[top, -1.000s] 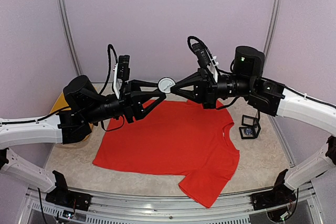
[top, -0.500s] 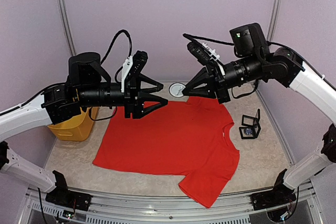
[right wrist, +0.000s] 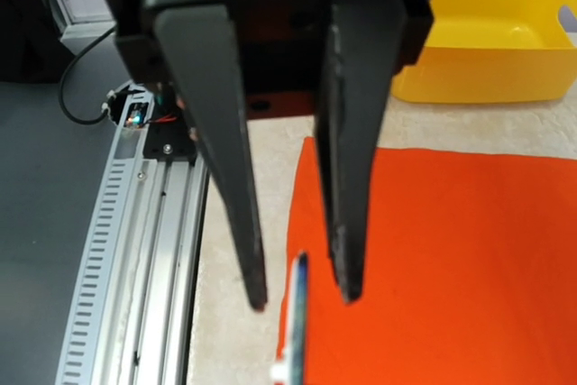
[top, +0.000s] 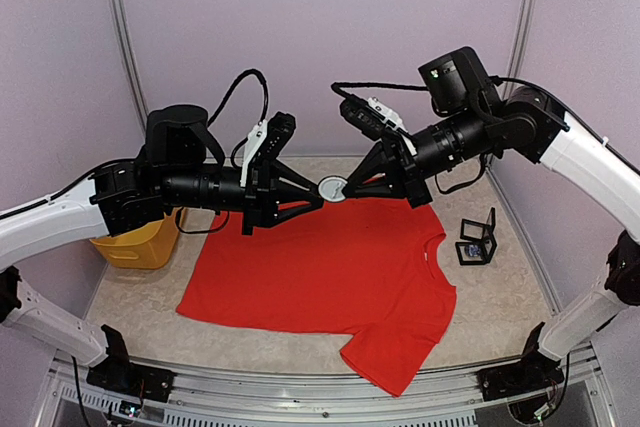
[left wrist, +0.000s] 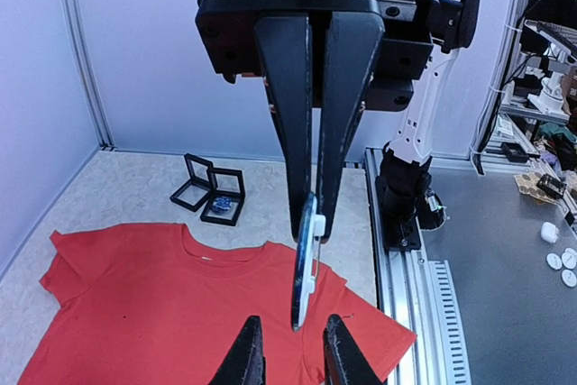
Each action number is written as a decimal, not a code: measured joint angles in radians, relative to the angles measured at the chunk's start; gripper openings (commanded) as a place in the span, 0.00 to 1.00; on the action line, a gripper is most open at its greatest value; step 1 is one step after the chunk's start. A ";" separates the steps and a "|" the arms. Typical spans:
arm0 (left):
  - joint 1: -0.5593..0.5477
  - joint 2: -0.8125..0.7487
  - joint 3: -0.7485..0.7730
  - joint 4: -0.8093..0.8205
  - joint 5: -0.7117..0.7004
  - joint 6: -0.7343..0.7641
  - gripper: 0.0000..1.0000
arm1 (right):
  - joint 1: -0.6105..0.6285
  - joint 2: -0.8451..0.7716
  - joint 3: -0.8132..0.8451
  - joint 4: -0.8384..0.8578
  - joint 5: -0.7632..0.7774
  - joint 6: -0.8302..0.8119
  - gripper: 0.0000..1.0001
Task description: Pin the brooch onto the clothing
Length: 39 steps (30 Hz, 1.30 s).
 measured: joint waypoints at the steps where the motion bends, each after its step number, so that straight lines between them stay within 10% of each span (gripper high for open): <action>1: 0.000 0.000 0.000 0.001 0.003 -0.002 0.24 | 0.003 0.000 0.001 0.000 0.001 -0.001 0.00; 22: -0.003 0.010 0.011 0.037 0.028 -0.029 0.00 | 0.011 0.012 -0.001 -0.004 0.005 -0.017 0.00; 25: -0.003 0.010 0.006 0.047 0.027 -0.033 0.00 | 0.011 0.001 -0.023 0.021 0.014 -0.006 0.61; 28: -0.005 0.002 -0.029 0.113 0.011 -0.050 0.00 | 0.011 -0.061 -0.154 0.148 0.037 0.014 0.82; 39: -0.024 -0.030 -0.099 0.269 0.004 -0.073 0.00 | 0.002 -0.333 -0.765 0.992 0.054 0.335 0.77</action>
